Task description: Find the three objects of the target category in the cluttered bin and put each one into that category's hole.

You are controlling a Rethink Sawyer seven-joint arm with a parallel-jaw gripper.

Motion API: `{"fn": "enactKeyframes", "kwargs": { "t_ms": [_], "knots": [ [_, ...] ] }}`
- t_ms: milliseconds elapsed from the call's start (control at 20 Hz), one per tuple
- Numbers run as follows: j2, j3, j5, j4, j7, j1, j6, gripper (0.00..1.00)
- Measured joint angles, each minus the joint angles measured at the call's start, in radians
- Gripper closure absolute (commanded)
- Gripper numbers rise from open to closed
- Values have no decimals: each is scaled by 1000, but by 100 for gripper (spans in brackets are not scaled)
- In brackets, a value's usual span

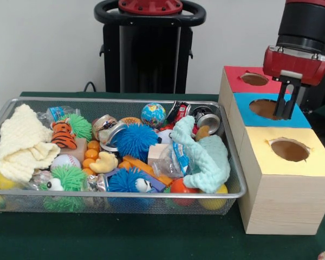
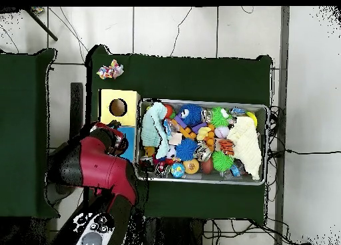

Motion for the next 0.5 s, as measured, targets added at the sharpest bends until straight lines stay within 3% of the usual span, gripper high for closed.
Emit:
{"fn": "enactKeyframes", "kwargs": {
  "t_ms": [500],
  "knots": [
    [-50,55,-46,13,0,-45,47,100]
  ]
}}
